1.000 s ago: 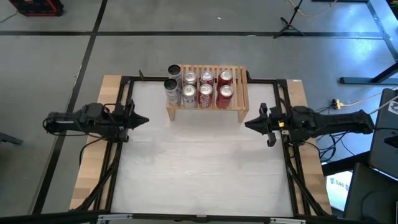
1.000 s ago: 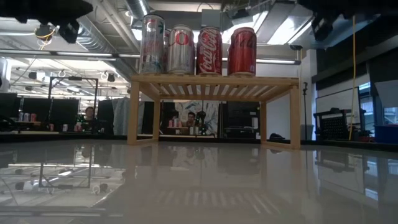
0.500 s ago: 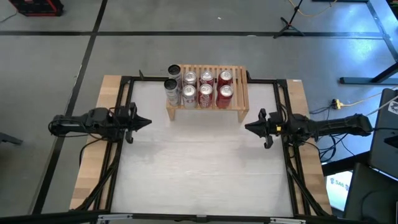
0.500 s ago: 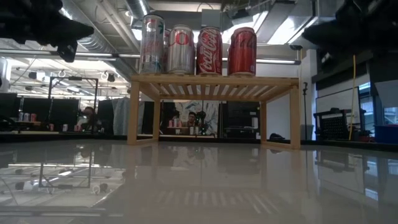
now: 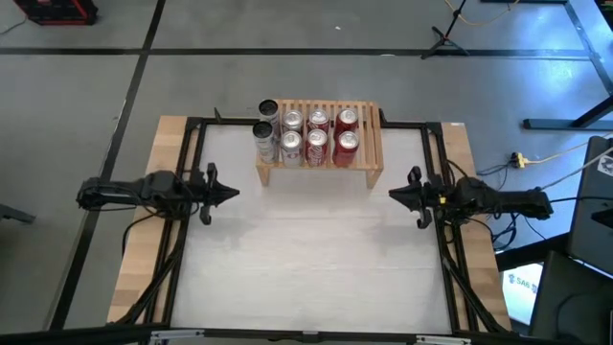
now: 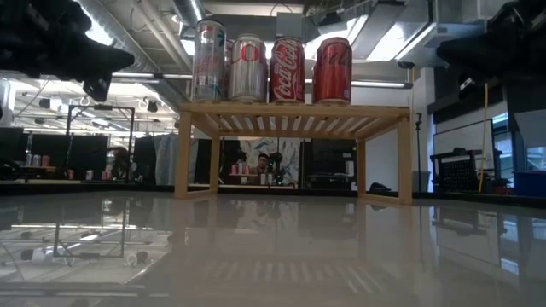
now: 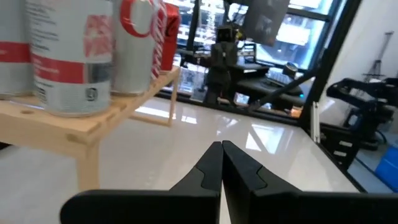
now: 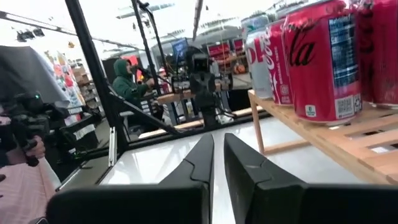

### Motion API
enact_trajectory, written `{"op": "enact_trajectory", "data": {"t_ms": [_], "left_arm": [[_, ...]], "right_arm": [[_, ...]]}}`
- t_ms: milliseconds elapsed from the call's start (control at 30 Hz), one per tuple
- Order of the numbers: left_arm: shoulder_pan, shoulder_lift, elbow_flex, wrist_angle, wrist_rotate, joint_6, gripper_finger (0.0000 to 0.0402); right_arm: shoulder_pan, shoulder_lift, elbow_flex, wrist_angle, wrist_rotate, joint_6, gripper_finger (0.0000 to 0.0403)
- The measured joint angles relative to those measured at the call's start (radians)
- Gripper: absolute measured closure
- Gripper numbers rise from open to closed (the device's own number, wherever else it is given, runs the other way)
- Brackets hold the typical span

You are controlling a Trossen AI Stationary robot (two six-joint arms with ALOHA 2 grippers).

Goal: Place canned beverage on shelf
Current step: Return to Home Position

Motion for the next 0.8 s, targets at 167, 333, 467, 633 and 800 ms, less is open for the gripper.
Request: {"op": "enact_trajectory", "data": {"t_ms": [167, 333, 467, 633, 800], "left_arm": [[0.000, 0.000, -0.081, 0.113, 0.016, 0.002, 0.0401], [0.001, 0.000, -0.099, 0.145, 0.018, 0.002, 0.0401], [0.001, 0.000, -0.099, 0.141, 0.021, 0.014, 0.0401], [0.001, 0.003, -0.099, 0.132, 0.071, 0.033, 0.0401], [0.001, 0.003, -0.099, 0.132, 0.067, 0.037, 0.0401]], "right_arm": [[0.000, -0.022, -0.045, 0.012, 0.029, 0.007, 0.0377], [0.000, -0.022, -0.053, -0.055, 0.004, 0.067, 0.0377], [0.000, -0.022, -0.053, -0.063, 0.004, 0.074, 0.0377], [0.000, -0.023, -0.052, -0.068, -0.003, 0.075, 0.0377], [0.000, -0.022, -0.052, -0.077, -0.035, 0.067, 0.0377]]}}
